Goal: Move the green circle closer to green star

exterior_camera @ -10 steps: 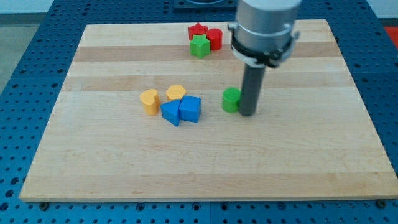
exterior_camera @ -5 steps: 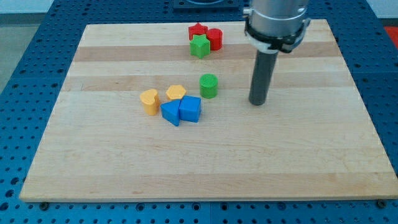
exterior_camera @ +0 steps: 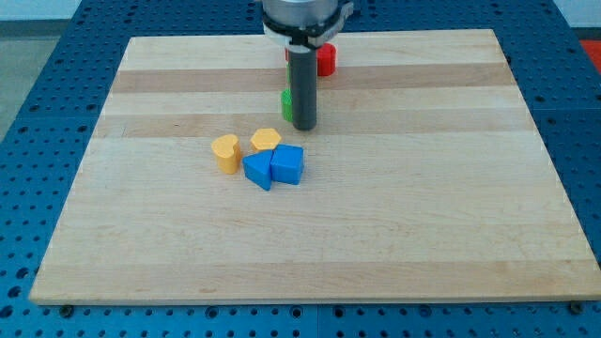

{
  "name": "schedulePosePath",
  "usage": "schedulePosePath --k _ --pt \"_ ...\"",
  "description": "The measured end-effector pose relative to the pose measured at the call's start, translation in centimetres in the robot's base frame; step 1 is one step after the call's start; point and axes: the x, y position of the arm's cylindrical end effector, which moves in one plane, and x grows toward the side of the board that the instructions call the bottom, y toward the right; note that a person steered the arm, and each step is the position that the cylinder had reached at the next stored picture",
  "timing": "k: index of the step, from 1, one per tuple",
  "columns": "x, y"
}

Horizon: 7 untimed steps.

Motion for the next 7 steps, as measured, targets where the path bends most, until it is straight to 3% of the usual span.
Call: schedulePosePath --k 3,5,7 --pt "-1.1 -0.9" --pt "-3.2 -4.8" --pt "-5.9 -5.0"
